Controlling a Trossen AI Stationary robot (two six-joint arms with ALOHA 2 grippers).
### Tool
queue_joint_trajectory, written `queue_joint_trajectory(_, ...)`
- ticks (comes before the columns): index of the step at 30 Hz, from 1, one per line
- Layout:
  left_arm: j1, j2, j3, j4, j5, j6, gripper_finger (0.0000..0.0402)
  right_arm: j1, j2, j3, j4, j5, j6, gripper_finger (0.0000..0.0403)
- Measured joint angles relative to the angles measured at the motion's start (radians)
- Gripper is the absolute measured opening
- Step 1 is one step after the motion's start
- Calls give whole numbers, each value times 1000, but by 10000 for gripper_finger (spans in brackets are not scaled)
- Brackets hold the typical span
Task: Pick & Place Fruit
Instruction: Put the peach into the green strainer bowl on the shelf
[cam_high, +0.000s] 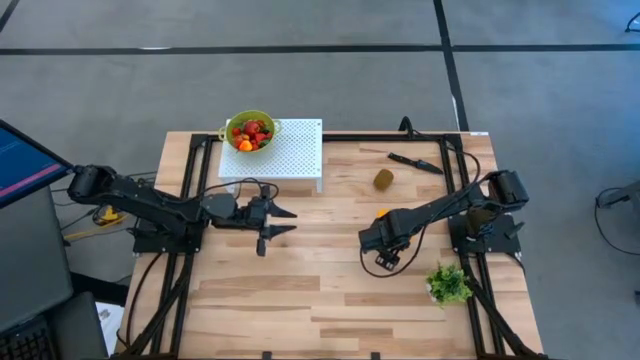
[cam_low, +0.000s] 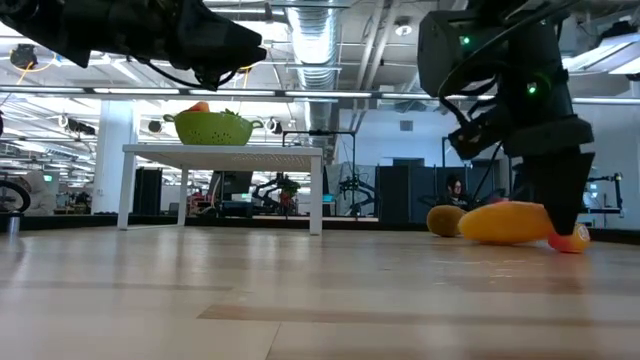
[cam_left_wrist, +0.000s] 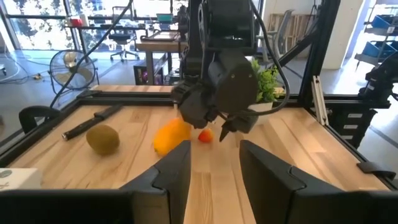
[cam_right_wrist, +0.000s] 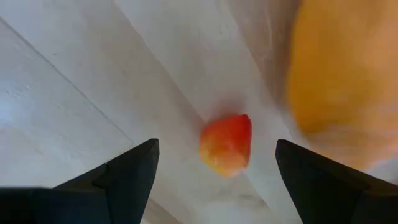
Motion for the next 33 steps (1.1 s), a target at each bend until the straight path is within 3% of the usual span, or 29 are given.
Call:
queue_joint_trajectory(19, 0, 0, 0, 3, 0, 0, 131, 19, 0, -52, 105, -5, 21, 315)
queue_joint_trajectory(33, 0, 0, 0, 3, 0, 0, 131, 59, 0, -52, 149, -82, 30, 236)
